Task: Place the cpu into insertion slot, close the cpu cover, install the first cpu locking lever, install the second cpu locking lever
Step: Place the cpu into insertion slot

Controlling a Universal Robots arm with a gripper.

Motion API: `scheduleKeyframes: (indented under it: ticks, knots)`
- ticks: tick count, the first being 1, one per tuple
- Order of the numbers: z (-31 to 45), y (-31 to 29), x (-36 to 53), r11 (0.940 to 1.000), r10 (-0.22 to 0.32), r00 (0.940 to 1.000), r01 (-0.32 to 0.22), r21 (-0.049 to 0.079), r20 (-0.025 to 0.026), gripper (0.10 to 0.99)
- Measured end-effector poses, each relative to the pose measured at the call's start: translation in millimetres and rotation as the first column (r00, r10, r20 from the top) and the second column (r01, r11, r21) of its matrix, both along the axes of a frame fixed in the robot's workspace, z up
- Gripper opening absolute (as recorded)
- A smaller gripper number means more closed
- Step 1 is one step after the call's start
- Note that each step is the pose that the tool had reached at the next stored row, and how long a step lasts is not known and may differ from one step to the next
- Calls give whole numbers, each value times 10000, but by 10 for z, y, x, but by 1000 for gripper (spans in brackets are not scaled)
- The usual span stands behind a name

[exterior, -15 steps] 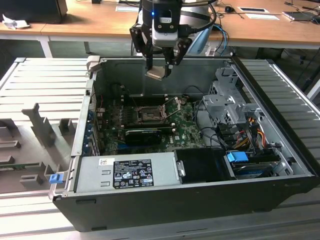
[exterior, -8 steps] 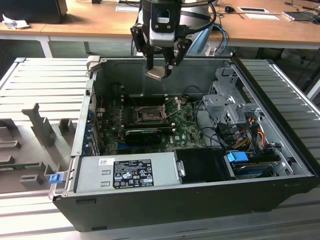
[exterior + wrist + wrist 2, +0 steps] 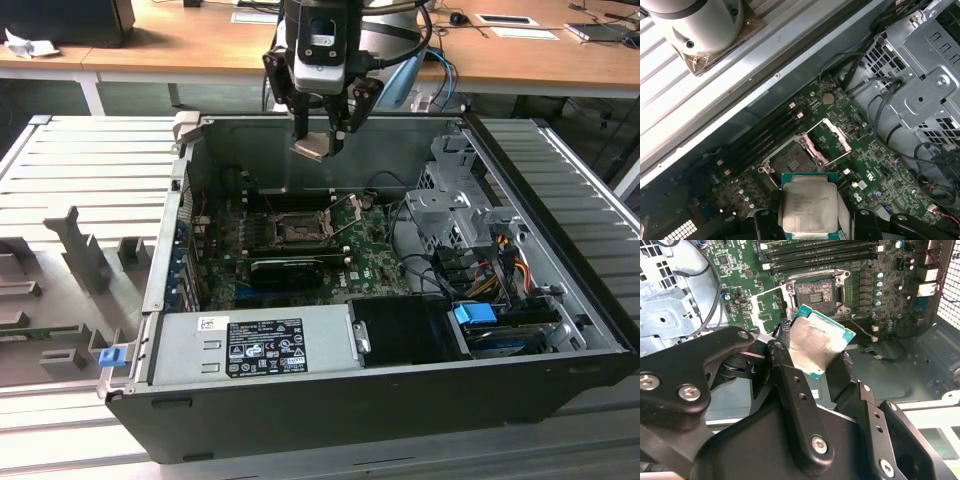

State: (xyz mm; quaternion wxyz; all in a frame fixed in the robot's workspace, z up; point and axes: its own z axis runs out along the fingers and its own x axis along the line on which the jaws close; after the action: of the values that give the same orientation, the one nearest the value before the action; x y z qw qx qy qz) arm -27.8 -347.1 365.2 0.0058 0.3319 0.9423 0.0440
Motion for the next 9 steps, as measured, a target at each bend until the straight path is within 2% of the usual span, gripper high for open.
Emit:
scheduleKeyframes:
  ticks: [9]
  knots:
    - [-1, 0, 0, 9993, -362, 9993, 362, 0, 0, 525]
